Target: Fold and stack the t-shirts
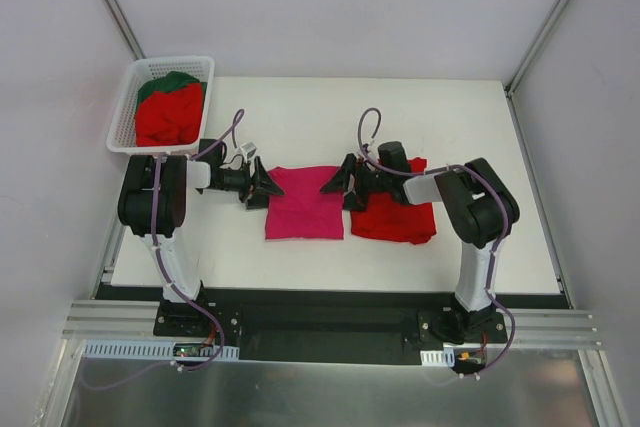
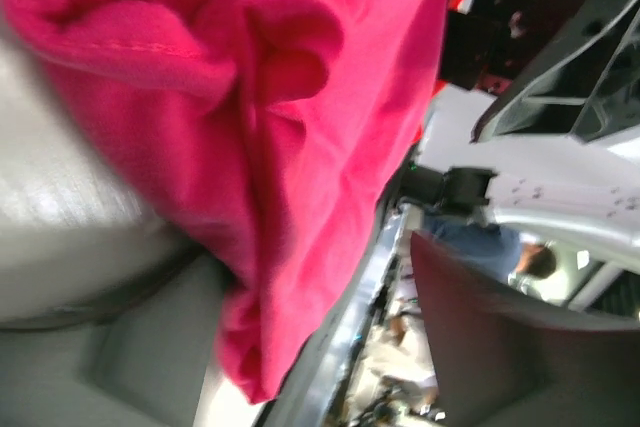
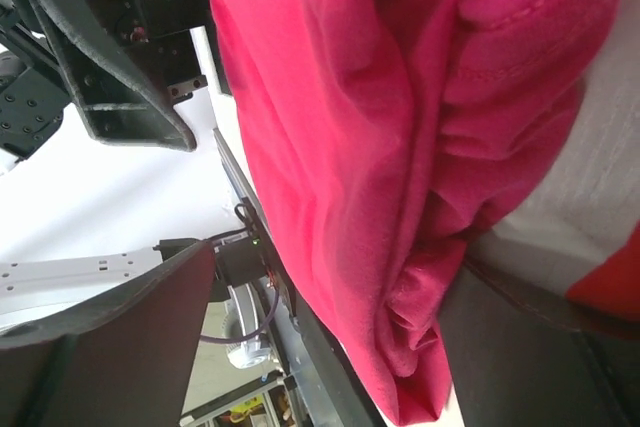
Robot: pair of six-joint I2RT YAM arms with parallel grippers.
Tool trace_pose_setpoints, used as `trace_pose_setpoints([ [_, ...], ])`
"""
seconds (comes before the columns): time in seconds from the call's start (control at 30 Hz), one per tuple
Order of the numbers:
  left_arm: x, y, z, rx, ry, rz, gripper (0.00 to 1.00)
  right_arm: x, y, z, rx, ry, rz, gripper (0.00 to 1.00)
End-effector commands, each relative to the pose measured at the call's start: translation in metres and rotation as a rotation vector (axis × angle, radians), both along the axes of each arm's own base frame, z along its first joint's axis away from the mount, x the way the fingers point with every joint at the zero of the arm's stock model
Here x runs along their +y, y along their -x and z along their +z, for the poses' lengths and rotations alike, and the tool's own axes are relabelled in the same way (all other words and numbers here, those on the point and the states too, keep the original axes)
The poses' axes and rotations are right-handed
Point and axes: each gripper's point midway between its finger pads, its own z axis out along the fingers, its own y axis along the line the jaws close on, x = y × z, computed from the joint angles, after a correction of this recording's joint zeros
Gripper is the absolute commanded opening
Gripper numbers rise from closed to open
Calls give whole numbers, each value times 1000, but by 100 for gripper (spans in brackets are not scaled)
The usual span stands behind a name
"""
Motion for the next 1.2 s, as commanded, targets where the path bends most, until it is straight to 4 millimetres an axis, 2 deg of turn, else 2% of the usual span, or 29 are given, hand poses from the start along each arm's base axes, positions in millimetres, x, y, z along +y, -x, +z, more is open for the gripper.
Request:
trace_pose_setpoints([
  [0.0,1,6,-20,5,-68,-6,54,-5,23,-34,109,98,29,79],
  [0.03,1,6,-19,8,-60,-7,50,-6,24,-35,106,102,35,75],
  [0.07,1,6,-19,7,-60,-7,37,-6,22,-34,101,104,35,69],
  [0.1,0,5,-18,3,-60,-8,15,-6,23,-35,108,111,39,52],
  [0.13,0,5,-18,6,-61,-6,4,-7,23,-35,108,115,39,44],
  [0.17,0,4,-18,5,-63,-6,0,-6,21,-33,100,113,42,37],
  [0.2,0,4,-17,0,-61,-6,0,-6,22,-34,107,118,45,17],
  [0.23,1,4,-16,0,-61,-5,0,-6,22,-34,107,120,47,7],
  [0.27,0,3,-16,-2,-65,-4,0,-6,21,-35,108,122,49,2],
  [0.5,0,5,-12,-10,-53,-10,0,-5,16,-25,83,131,60,2],
  [0.67,-1,6,0,-32,-42,-10,0,-3,6,-2,28,150,74,2],
  [0.87,-2,-1,26,-87,-35,1,0,-3,-8,30,-35,138,63,2],
  [0.97,-2,-11,46,-133,-37,5,0,-4,-15,48,-66,132,58,2],
  [1.17,-2,-19,79,-191,-31,14,0,-10,-17,70,-85,148,50,2],
])
